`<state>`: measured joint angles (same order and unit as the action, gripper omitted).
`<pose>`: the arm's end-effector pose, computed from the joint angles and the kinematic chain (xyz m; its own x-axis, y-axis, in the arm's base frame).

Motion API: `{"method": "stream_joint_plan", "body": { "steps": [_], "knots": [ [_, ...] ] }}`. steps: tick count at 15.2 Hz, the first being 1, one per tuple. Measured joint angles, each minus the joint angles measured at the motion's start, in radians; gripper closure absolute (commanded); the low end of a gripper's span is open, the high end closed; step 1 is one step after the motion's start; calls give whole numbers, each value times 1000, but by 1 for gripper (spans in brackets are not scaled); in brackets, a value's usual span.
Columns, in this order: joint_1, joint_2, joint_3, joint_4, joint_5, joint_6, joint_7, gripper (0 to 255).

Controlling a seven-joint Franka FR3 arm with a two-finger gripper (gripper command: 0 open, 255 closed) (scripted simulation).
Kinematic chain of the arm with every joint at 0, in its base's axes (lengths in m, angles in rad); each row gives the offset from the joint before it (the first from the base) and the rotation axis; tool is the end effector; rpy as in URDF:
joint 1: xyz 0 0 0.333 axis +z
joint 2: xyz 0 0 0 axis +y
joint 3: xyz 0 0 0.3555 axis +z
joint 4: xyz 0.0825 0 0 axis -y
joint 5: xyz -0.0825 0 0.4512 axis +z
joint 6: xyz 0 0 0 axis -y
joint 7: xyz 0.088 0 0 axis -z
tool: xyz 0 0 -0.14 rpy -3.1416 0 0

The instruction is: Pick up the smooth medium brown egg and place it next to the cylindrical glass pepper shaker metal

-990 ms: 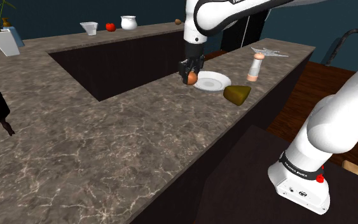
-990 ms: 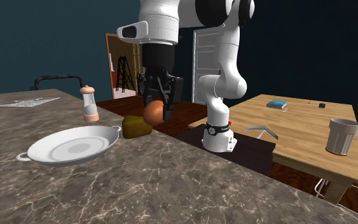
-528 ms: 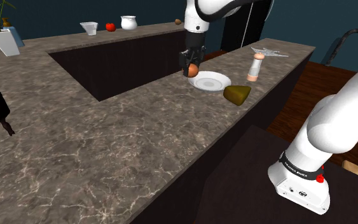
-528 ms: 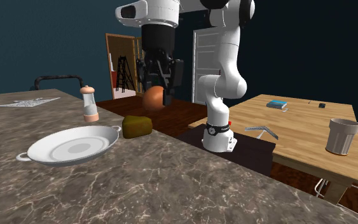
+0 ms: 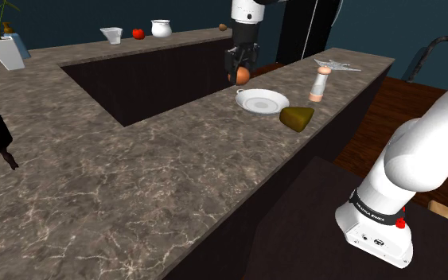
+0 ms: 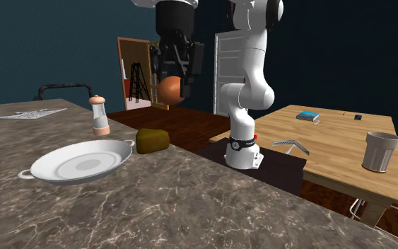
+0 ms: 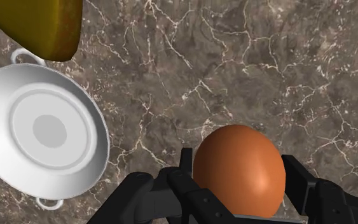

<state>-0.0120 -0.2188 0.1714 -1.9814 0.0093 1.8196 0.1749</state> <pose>0.5504 0.0957 0.5562 0.9981 -0.0200 0.0579 -0.0211 -0.9996 0.0181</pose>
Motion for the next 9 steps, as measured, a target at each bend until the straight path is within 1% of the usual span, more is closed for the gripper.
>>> {"method": "stream_joint_plan", "body": {
  "steps": [4, 6, 9],
  "knots": [
    [-1, 2, -1, 56, -1, -54, -1, 255],
    [-12, -15, -19, 44, -1, -58, -30, 255],
    [-35, -63, -62, -4, -2, -58, -95, 255]
  ]
}}
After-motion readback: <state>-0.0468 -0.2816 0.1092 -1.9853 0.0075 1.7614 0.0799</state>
